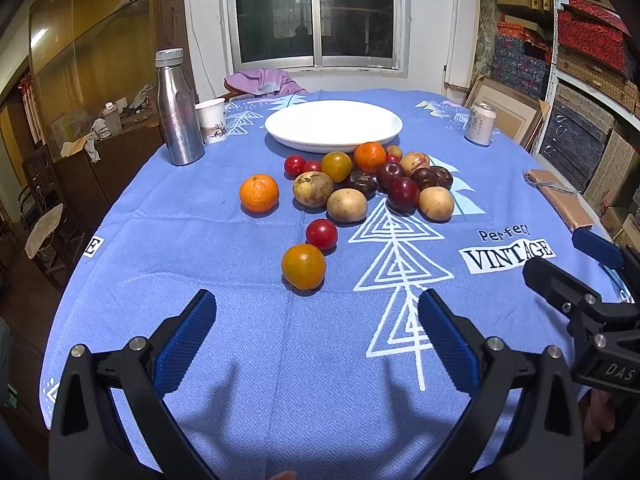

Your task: Organize fruits

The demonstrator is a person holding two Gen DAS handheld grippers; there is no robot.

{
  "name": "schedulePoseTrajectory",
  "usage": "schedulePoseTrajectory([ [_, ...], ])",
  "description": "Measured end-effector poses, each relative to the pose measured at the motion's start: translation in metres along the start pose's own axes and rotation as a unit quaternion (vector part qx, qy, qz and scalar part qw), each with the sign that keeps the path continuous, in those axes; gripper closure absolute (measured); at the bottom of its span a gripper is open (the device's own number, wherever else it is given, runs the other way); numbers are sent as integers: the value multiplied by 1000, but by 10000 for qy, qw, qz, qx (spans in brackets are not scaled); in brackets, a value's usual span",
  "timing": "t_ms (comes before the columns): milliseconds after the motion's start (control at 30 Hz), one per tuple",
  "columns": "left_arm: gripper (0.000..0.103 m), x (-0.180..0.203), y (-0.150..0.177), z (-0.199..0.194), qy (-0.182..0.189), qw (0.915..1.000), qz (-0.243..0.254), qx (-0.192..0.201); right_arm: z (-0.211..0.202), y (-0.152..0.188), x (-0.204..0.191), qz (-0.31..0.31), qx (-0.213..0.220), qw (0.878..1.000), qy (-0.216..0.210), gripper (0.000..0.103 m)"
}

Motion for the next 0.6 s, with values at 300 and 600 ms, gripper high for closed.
schedulePoseTrajectory([
  [300, 4, 0, 0, 0, 6, 10000, -4, -14, -2, -1, 0, 2, -4, 10000, -1, 3],
  [600, 4, 1, 3, 0, 21, 10000, -18, -59, -2, 0, 0, 3, -8, 10000, -4, 3],
])
Point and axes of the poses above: each gripper's, at about its wrist camera, not at the fingertips, and z roughly the way its jaws point, x to its right, y to its underside, the point moved 7 cm from there along z, roughly the way its jaws point, and after that the axes turned 6 degrees about y, right-handed, at the moved point
